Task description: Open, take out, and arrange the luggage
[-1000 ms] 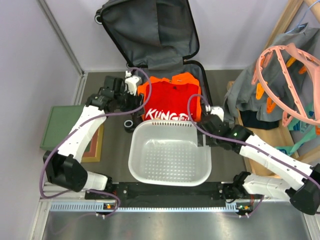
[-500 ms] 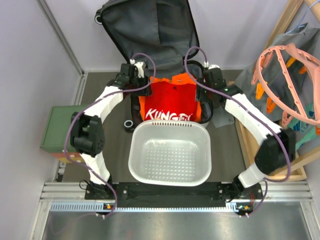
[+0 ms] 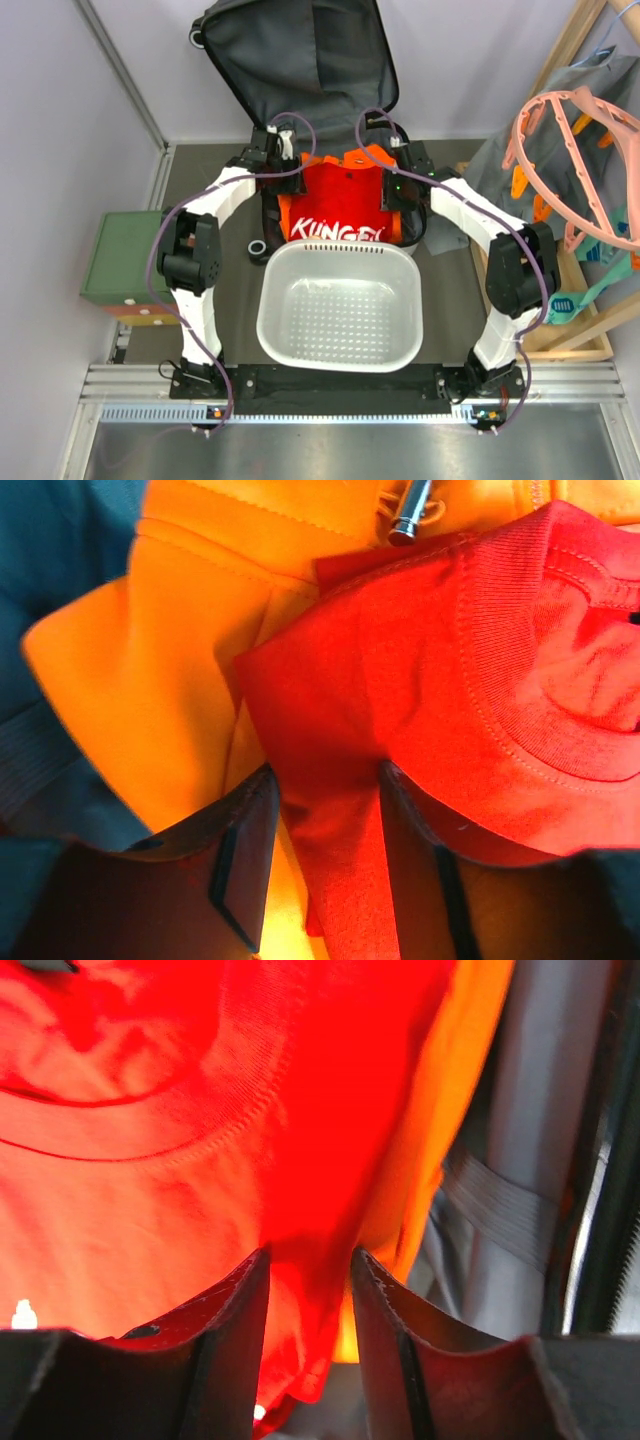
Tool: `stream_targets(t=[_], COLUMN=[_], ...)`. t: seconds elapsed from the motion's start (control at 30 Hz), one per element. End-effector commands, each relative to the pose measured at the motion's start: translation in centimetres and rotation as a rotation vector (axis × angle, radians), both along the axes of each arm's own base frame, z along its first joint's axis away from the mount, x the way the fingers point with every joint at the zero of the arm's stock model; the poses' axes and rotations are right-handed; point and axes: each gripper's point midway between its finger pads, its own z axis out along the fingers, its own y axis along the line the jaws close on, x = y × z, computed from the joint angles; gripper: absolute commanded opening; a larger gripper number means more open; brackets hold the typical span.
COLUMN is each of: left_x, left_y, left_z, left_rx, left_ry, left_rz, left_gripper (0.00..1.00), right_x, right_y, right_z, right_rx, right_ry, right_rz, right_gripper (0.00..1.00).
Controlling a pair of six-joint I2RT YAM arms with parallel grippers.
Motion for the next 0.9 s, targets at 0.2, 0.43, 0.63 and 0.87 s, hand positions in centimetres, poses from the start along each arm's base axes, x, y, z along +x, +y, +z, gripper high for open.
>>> stream_targets(t=[0.2, 0.43, 0.63, 0.87], left_x=[-0.1, 0.3, 1.3, 0.2], left_y=[-2.5, -0.5, 2.6, 1.5], left_z=[-0.7, 0.2, -0.4, -2.2], left_rx=[-0.122, -0.056, 0.008, -0.022], left_ry=[0.033, 0.01, -0.013, 0.04], left_rz=[-0.088, -0.038, 0.036, -0.029], left_gripper=[0.43, 0.46, 0.57, 0.54], right_x=[3.7, 3.8, 4.1, 3.8], right_y=[2.3, 3.9, 4.0, 0.9], right_z=[4.1, 3.8, 1.4, -0.2], right_rx=[0.049, 0.106, 0.175, 0.021], right_ry=[-0.144, -0.144, -0.053, -0.032], right_rz=[0.041, 0.092, 0.071, -0.018], right_gripper=[0.37, 0.33, 0.37, 0.39])
